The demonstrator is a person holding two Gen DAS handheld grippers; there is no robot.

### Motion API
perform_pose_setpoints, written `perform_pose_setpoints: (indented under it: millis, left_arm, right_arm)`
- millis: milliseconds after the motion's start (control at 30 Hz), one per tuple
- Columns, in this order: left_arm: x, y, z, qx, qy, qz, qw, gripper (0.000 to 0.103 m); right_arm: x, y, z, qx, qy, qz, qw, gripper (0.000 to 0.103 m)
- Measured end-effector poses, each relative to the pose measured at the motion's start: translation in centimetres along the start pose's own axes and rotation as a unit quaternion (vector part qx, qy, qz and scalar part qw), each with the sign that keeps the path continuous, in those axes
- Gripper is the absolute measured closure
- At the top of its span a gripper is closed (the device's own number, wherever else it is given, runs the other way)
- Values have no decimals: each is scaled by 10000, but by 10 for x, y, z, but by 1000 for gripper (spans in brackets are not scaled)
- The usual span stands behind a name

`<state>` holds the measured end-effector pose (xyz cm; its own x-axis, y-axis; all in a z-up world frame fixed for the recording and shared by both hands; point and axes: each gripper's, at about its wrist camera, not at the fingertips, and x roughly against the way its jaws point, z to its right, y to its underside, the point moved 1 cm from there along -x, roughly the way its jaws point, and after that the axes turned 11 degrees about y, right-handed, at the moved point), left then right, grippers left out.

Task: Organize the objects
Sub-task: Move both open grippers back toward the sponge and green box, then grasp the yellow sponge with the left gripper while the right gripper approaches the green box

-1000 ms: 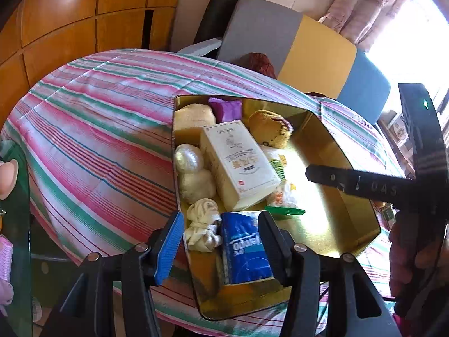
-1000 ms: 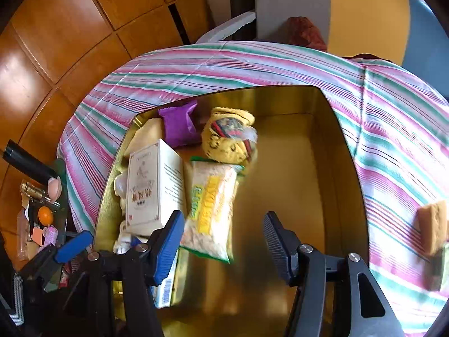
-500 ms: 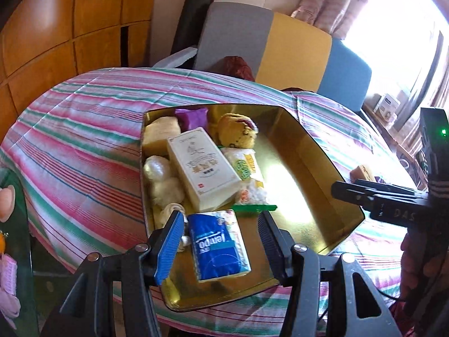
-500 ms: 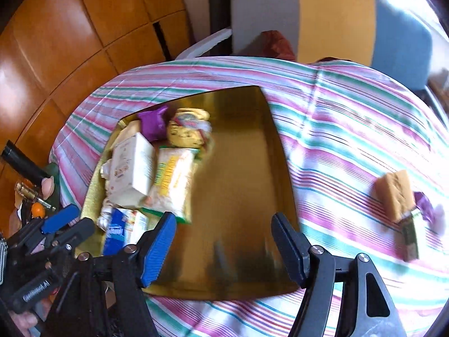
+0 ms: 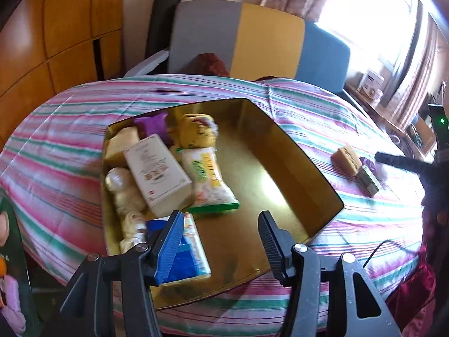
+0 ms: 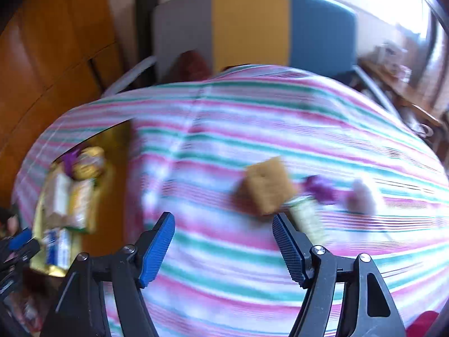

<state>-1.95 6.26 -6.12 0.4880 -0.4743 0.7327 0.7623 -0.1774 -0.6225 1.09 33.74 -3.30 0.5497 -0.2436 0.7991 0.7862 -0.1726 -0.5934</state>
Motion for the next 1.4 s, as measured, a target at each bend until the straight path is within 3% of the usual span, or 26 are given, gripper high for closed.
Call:
perform_pose_setpoints:
  millis: [267,400,467,667,967,1233,1333,1400]
  left_arm:
    - [-19,-6,42,-497,107,-241,9984,47]
    - [-31,-10,64,-683,223,-384,9967,47]
    - [-39,-11,77,-778,314,-455,9954,47]
    - [-60,-14,117,-1116,683,-695,9890,47]
    - [-96,-24,163,-1227,1114,-1030,9808,47]
    - [-158,-53,183,-463,1498,-1585,9748,46]
    - [-182,-66,191,-182,1583,-1692,9726,31]
    - [-200,-75,198,91,1705,-1807,9686,29]
  right_arm:
    - [-23,3,118,-1069,985,229,9891,27]
    - [-43,17,169,-2116,1124,-204,9707,27]
    - [-43,17,183,-2431,1080,-170,9638,27]
    - [-39,26,200,-2926,962,-263,9510,26]
    - [-43,36,216,-3423,717,-479,9356,25]
    - [-48,36,209,-3267,559,-587,9416,25]
    - [-49,36,209,-3263,506,-615,9419,25]
    - [-50,37,209,-3257,472,-638,9421,25]
